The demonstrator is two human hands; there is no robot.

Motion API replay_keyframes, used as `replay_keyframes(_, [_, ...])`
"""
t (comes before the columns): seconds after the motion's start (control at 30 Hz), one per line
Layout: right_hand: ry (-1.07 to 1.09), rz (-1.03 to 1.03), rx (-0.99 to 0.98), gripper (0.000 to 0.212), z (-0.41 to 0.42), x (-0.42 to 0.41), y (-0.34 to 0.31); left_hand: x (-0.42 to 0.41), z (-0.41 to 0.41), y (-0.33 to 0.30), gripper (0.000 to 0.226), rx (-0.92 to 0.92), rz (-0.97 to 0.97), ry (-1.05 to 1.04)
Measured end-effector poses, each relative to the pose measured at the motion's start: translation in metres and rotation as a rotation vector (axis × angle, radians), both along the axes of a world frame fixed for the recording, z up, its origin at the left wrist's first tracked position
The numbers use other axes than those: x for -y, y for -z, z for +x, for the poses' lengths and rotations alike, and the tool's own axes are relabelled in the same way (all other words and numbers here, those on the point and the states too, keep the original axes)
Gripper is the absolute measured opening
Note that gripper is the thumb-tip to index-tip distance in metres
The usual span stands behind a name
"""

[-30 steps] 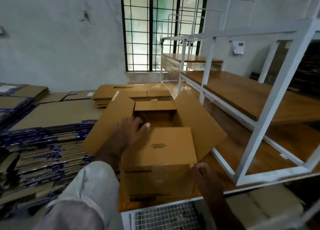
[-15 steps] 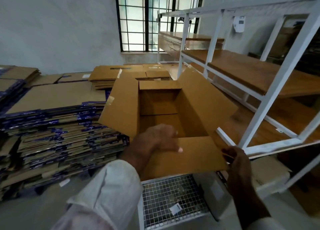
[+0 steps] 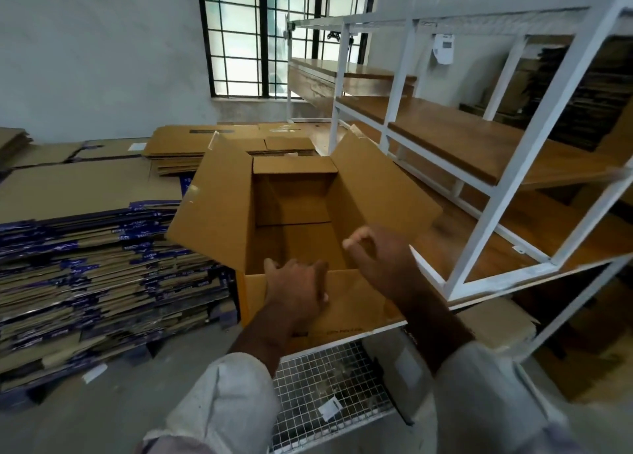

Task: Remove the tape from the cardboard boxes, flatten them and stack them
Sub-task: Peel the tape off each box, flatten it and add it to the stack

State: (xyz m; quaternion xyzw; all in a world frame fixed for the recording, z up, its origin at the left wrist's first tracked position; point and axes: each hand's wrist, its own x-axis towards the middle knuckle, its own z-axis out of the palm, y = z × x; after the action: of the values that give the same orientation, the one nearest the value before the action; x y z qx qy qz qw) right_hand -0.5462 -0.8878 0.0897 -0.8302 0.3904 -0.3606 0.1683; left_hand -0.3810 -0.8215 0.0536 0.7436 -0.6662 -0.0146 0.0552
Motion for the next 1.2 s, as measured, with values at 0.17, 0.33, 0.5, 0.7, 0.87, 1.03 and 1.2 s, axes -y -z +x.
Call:
replay_keyframes(0.17, [0.164, 0.048, -0.761, 0.055, 0.015, 0.049, -0.021, -0.007, 0.056, -0.006, 0.05, -0.124, 0.092, -0.126])
replay_keyframes(0.33, [0.001, 0.205, -0.836, 0.056, 0.031, 0.067, -0.022, -0.015, 0.111, -0.017, 0.095, -0.201, 0.155, -0.33])
replay_keyframes(0.5, [-0.167, 0.26, -0.701, 0.028, 0.045, 0.088, -0.017, 0.006, 0.095, -0.03, 0.093, -0.34, 0.233, -0.405])
replay_keyframes(0.7, [-0.355, 0.459, -0.543, 0.02, 0.074, 0.134, -0.028, 0.076, 0.007, -0.034, 0.087, -0.49, 0.175, -0.343])
replay_keyframes(0.87, [-0.348, 0.338, -0.443, 0.02, 0.119, 0.192, -0.021, 0.121, 0.009, -0.034, 0.067, -0.464, 0.143, -0.57])
replay_keyframes(1.03, [-0.324, 0.243, -0.624, 0.043, 0.164, 0.25, 0.006, 0.141, 0.01, -0.024, 0.063, -0.254, 0.085, -0.667])
replay_keyframes(1.2, [-0.263, 0.148, -0.839, 0.06, 0.188, 0.3, 0.028, 0.143, 0.01, -0.017, 0.069, -0.146, 0.103, -0.624])
